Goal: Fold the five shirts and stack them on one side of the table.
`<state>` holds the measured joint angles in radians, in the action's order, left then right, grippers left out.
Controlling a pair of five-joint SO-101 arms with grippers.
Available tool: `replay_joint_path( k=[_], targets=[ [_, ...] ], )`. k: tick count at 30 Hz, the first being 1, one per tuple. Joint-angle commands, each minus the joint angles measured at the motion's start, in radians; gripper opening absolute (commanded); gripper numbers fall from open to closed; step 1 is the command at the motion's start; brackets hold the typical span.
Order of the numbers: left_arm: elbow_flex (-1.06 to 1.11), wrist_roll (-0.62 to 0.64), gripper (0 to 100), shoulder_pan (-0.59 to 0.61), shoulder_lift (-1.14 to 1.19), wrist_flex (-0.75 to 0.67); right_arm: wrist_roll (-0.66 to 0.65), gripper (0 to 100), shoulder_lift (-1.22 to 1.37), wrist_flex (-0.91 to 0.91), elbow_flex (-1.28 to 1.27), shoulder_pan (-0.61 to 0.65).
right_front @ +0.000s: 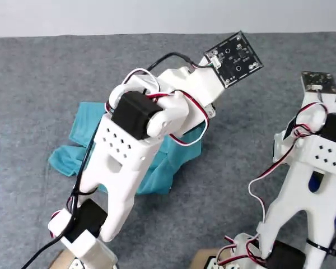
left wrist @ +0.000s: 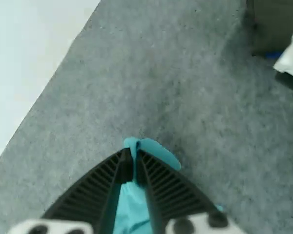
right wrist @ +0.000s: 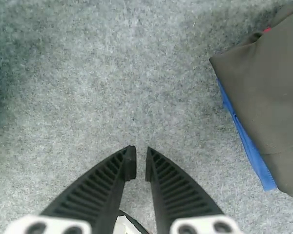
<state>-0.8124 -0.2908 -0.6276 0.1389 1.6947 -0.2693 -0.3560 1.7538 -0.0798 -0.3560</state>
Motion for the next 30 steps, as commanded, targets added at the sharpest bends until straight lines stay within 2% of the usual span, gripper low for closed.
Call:
replay_joint_path(
  k=[1,3,7,10,14,18,25,30],
  targets=[
    [-0.002,0.038,1,0.023,-0.052,-0.038,-0.014,4.6,-0.035,0.042,0.003,0.013],
    [0.001,0.074,4,0.046,-0.057,-0.035,-0.014,4.6,-0.035,0.042,0.003,0.013],
    [-0.004,0.19,16,0.126,-0.061,-0.015,-0.014,5.0,-0.035,0.042,0.002,0.015],
    [-0.002,0.226,18,0.169,-0.06,0.008,-0.015,5.0,-0.035,0.042,-0.025,0.016],
    [0.002,0.192,18,0.213,-0.055,0.058,-0.015,5.0,-0.042,0.042,-0.109,0.068],
    [0.064,0.164,18,0.319,-0.078,0.06,-0.008,5.0,-0.042,0.042,-0.153,0.173],
    [0.311,0.032,18,0.46,-0.21,0.06,-0.006,5.0,-0.033,0.028,-0.15,0.369],
    [0.51,-0.043,18,0.577,-0.313,0.057,-0.002,5.2,0.027,-0.09,-0.15,0.466]
  ],
)
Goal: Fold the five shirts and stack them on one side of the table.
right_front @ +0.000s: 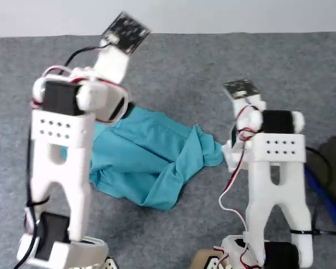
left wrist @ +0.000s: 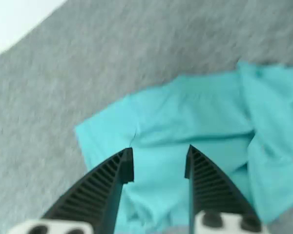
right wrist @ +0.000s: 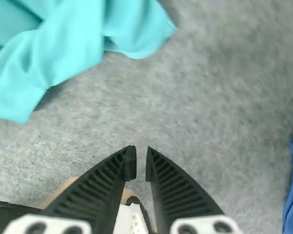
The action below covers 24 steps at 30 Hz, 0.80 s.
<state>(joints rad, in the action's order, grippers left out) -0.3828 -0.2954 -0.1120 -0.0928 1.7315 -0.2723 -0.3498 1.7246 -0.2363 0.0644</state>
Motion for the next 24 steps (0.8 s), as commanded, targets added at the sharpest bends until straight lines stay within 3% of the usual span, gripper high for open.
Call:
replay_joint_path(
  k=[1,7,10,19,24],
  targets=[
    [0.116,-0.046,18,0.087,-0.092,0.02,0.02,5.4,0.047,-0.096,0.006,0.059],
    [0.262,-0.044,18,0.229,-0.106,-0.026,0.322,18.0,0.286,-0.185,0.172,0.099],
    [0.302,-0.044,18,0.29,-0.104,-0.058,0.436,18.7,0.446,-0.148,0.353,0.128],
    [0.424,-0.044,18,0.382,-0.106,-0.144,0.528,18.7,0.929,0.056,1.025,0.239],
    [0.43,-0.046,18,0.408,-0.101,-0.15,0.549,18.7,1.107,0.068,1.234,0.24]
  ],
)
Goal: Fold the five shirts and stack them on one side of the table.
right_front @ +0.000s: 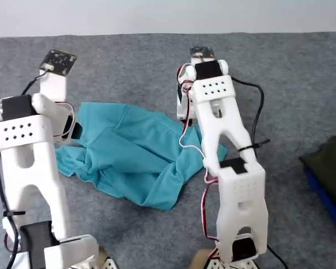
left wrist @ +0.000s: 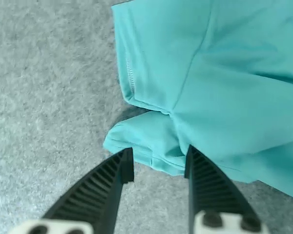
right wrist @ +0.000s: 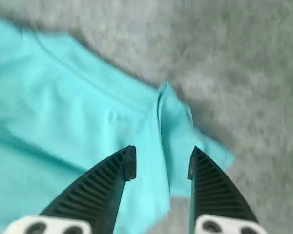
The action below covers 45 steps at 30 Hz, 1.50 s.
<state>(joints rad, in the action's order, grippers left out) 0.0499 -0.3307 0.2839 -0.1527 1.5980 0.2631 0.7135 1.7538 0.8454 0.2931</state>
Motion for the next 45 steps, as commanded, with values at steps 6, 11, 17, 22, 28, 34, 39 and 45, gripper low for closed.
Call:
replay_joint_path(
  k=[6,11,17,22,28,34,39,45],
  targets=[
    [-0.002,-0.011,18,0.012,-0.038,-0.025,0.009,18.7,0.186,0.038,0.276,0.025],
    [-0.001,-0.011,18,0.011,-0.038,-0.031,0.012,18.7,0.217,0.039,0.275,0.027],
    [-0.001,-0.011,18,0.012,-0.037,-0.031,0.008,18.7,0.236,0.039,0.273,0.027],
    [0.051,-0.009,18,0.012,-0.041,-0.066,0.008,18.6,0.298,0.039,0.273,0.027],
    [0.107,-0.011,18,0.014,-0.046,-0.078,0.008,18.4,0.328,0.041,0.273,0.019],
    [0.107,-0.011,18,0.014,-0.046,-0.08,-0.118,2.9,0.331,0.041,0.273,0.016],
    [0.107,-0.011,18,0.012,-0.043,-0.08,-0.163,0.9,0.32,0.042,0.278,-0.027],
    [0.107,-0.009,18,0.009,-0.046,-0.101,-0.163,0.9,0.223,0.042,0.278,-0.096]
  ],
)
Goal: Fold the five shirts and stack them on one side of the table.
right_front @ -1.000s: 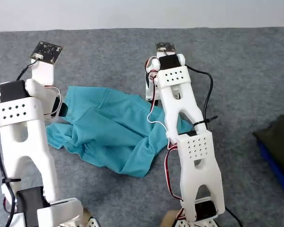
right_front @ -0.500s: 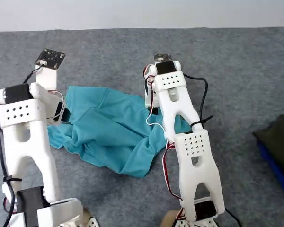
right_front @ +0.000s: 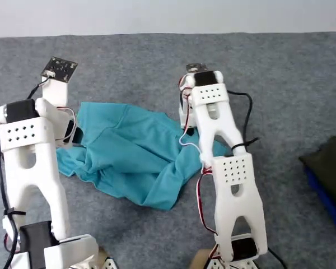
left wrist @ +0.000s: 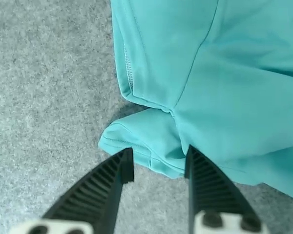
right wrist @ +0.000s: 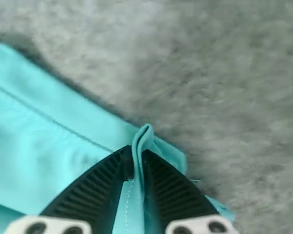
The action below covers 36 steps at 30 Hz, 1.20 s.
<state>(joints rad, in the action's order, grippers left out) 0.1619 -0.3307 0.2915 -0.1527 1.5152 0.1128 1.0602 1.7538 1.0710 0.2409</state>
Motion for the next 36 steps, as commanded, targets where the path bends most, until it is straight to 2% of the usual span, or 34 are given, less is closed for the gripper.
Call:
replay_joint_path(
  k=[1,9,17,28,32,36],
  targets=[
    [-0.005,-0.009,18,0.0,-0.046,-0.018,-0.014,0.9,-0.154,0.042,0.054,-0.059],
    [0.008,-0.014,18,-0.006,-0.038,-0.017,-0.012,0.9,-0.372,0.039,0.054,-0.262],
    [0.133,-0.123,18,-0.173,-0.04,0.012,-0.006,0.9,-0.435,0.039,0.049,-0.426],
    [0.202,-0.115,18,-0.591,-0.038,0.031,-0.009,0.9,-0.397,0.039,0.052,-0.438],
    [0.286,-0.123,15,-0.638,-0.037,0.021,-0.006,0.9,-0.39,0.039,0.052,-0.429],
    [0.389,-0.144,15,-0.637,-0.037,-0.058,-0.006,0.9,-0.392,0.041,0.054,-0.427]
  ],
)
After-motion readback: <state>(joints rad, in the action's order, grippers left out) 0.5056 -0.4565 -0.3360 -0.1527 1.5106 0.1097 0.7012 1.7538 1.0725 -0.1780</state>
